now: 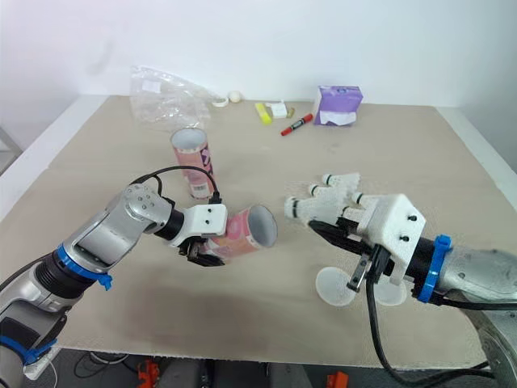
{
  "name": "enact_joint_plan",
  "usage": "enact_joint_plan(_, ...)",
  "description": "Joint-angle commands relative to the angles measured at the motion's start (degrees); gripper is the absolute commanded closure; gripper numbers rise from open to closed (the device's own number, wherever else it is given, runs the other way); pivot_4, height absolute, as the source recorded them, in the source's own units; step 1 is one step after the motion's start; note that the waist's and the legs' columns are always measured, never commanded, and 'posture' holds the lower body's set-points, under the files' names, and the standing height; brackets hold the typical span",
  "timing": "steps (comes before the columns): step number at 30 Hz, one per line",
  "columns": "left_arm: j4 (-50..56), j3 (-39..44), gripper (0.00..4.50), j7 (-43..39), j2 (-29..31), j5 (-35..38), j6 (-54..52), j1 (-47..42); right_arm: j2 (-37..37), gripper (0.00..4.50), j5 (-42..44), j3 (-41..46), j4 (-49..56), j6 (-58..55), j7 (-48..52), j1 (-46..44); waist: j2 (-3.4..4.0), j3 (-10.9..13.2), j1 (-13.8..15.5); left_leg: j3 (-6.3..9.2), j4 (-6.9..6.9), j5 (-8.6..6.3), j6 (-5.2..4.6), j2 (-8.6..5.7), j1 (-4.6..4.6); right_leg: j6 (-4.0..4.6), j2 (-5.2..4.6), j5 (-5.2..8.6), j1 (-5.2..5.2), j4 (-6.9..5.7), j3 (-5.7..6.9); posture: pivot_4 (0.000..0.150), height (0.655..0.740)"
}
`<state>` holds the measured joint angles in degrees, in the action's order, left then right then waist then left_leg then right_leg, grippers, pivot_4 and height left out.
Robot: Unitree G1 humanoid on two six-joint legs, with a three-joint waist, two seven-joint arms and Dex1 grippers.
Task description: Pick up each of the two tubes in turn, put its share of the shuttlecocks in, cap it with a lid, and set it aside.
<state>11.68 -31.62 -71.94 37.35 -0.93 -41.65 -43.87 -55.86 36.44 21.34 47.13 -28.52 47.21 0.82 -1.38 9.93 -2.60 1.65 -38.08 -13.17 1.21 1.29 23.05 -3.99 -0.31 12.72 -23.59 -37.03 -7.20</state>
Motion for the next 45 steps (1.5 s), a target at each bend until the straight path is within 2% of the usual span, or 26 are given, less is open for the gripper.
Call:
enact_joint_plan(1,0.0,-1.29,1.29,-0.24,-0.06,0.1,-1.26,0.07,-0.91,4.46,-2.9,-4.69,0.54,2.34,0.06,-4.96,-0.01,0.01,-0.03,0.0,0.0,0.0,0.0,-0.02,0.01,-0.01,-0.01,0.02,0.01,0.0,-0.02,0.15,0.74)
enact_joint_plan(7,0.68,-1.22,1.29,0.51,-0.13,-0.13,-2.18,0.18,-1.99,4.46,-9.39,-12.75,-2.43,6.19,3.1,-10.27,-0.07,0.01,0.03,0.06,0.0,-0.01,0.01,-0.05,0.07,-0.02,-0.04,0.11,0.01,0.01,0.01,0.15,0.74)
enact_joint_plan(10,1.13,-1.07,1.29,0.75,0.08,-0.15,-2.55,0.47,-1.84,4.46,-9.36,-14.99,-2.83,5.75,4.47,-12.13,-0.07,0.02,0.07,0.05,0.01,-0.01,0.02,-0.07,0.08,-0.03,-0.05,0.12,0.0,0.01,0.0,0.15,0.74)
enact_joint_plan(13,1.57,-1.08,1.29,0.97,0.09,-0.03,-3.02,0.64,-1.31,3.63,-8.45,-14.92,-2.88,5.44,5.21,-12.82,-0.07,0.02,0.06,0.09,0.01,-0.01,0.02,-0.06,0.08,-0.02,-0.04,0.13,0.01,0.0,0.03,0.15,0.74)
enact_joint_plan(16,2.04,-1.09,1.29,1.13,0.18,0.06,-3.35,0.87,0.19,2.44,-5.6,-13.45,-2.41,4.71,4.84,-13.13,-0.08,0.02,0.06,0.09,0.0,-0.01,0.02,-0.06,0.07,-0.02,-0.04,0.12,0.02,0.0,0.03,0.15,0.74)
enact_joint_plan(18,2.19,-1.1,1.29,1.14,0.31,0.1,-3.46,0.91,1.83,1.99,-1.76,-11.04,-2.3,3.24,3.27,-13.19,-0.08,0.02,0.06,0.1,0.0,-0.01,0.02,-0.06,0.07,-0.02,-0.04,0.12,0.03,0.0,0.03,0.15,0.74)
enact_joint_plan(20,2.37,-1.18,1.29,1.22,0.48,0.09,-3.54,0.98,2.98,1.33,1.97,-7.4,-2.7,1.22,1.54,-12.48,-0.09,0.03,0.07,0.11,0.0,-0.01,0.02,-0.06,0.08,-0.02,-0.04,0.12,0.03,0.0,0.03,0.15,0.74)
enact_joint_plan(22,2.48,-1.23,1.29,1.26,0.54,0.14,-3.63,0.93,5.01,0.3,4.73,-3.89,-3.93,-1.34,-2.09,-11.57,-0.16,0.02,0.06,0.11,0.0,-0.01,0.02,-0.07,0.08,-0.03,-0.05,0.12,0.05,0.0,0.02,0.15,0.74)
enact_joint_plan(23,2.48,-1.25,1.29,1.28,0.54,0.15,-3.64,0.9,6.01,0.02,5.41,-2.59,-4.86,-2.56,-3.87,-10.69,-0.17,0.02,0.06,0.14,0.0,-0.01,0.02,-0.06,0.08,-0.02,-0.04,0.12,0.06,0.0,0.05,0.15,0.74)
enact_joint_plan(27,2.58,-1.28,1.29,1.39,0.58,0.14,-3.61,0.89,10.89,0.02,5.14,-0.22,-8.8,-8.78,-13.24,-5.44,-0.18,0.02,0.04,0.16,0.02,-0.01,0.02,-0.06,0.07,0.0,-0.04,0.13,0.08,0.0,0.05,0.15,0.74)
enact_joint_plan(33,2.8,-1.28,1.29,1.45,0.69,0.13,-3.61,0.97,21.22,0.02,1.78,-4.15,-9.93,-14.09,-27.93,-3.42,-0.07,-0.02,-0.03,0.14,0.07,-0.01,0.01,-0.05,0.03,0.01,0.0,0.12,0.02,-0.02,0.01,0.15,0.74)
enact_joint_plan(45,2.86,-1.03,1.29,1.9,0.67,0.08,-3.93,0.83,31.72,0.02,0.11,-11.2,-16.02,-15.98,-33.05,-5.2,-0.07,-0.02,-0.1,0.13,0.11,-0.01,0.01,-0.04,0.04,0.03,0.0,0.15,0.02,-0.01,0.02,0.15,0.74)
